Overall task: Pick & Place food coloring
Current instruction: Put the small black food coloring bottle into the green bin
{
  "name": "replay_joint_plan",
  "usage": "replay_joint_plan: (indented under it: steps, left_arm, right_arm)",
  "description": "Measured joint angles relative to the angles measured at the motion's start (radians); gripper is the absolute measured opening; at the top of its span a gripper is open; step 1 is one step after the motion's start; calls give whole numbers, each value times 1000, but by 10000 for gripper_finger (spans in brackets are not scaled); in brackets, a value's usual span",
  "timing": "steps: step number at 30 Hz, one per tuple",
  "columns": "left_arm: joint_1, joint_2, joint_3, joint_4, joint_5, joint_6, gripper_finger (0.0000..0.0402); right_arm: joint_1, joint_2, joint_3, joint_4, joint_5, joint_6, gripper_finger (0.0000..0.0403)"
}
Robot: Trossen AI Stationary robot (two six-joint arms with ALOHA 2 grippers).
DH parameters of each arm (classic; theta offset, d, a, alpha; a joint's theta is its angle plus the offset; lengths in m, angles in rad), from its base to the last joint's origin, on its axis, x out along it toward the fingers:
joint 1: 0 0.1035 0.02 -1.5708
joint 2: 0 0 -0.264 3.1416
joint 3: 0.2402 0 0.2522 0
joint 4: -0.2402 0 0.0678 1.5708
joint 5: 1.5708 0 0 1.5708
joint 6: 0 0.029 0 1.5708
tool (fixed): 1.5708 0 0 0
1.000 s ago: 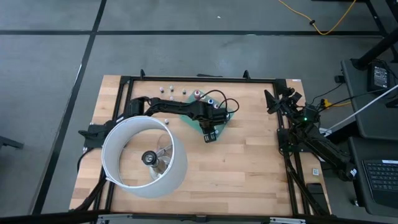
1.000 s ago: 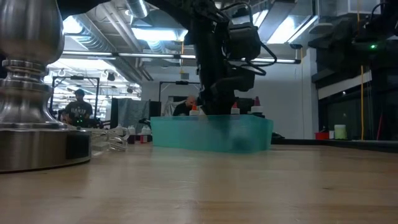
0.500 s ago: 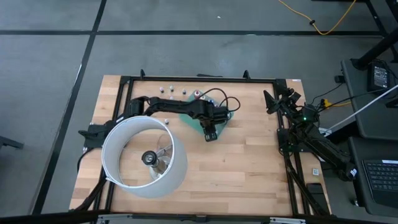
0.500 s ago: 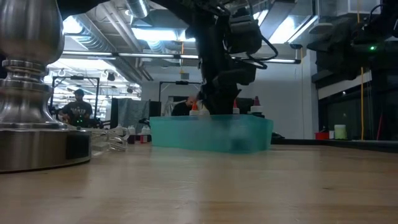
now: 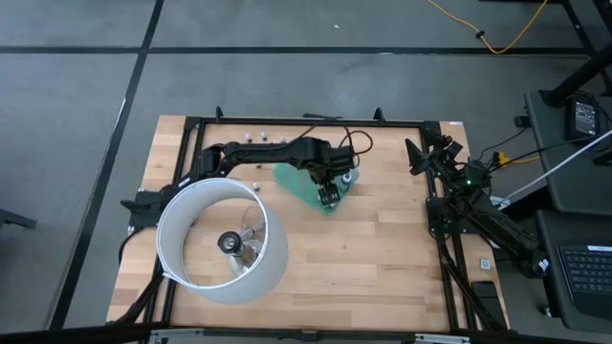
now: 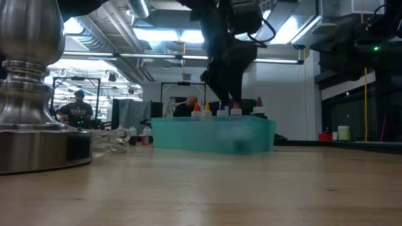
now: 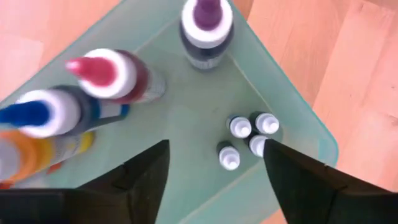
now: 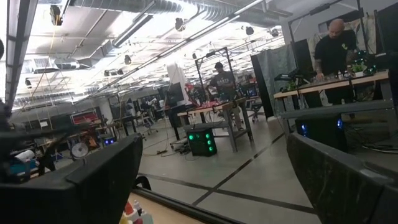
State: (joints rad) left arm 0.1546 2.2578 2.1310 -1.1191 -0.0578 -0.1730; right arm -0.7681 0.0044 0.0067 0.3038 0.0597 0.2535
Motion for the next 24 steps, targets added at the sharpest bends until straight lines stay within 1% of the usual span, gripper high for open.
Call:
replay_joint_plan:
  steps: [4, 7, 11, 17, 24]
  left_arm:
    - [13, -2, 60, -92, 5, -17, 290]
    - [30, -2, 106, -163, -1, -31, 303]
    - [54, -3, 146, -219, -47, -78, 305]
    - [119, -61, 153, -265, -49, -208, 306]
    - [203, -127, 153, -282, -83, -382, 306]
  right_arm:
    - [0, 0, 0, 0, 0, 0, 399]
    - [0, 0, 0, 0, 0, 0, 399]
    - [0, 0, 0, -1, 0, 0, 399]
    - [0, 0, 0, -1, 0, 0, 399]
    - [0, 0, 0, -2, 0, 0, 399]
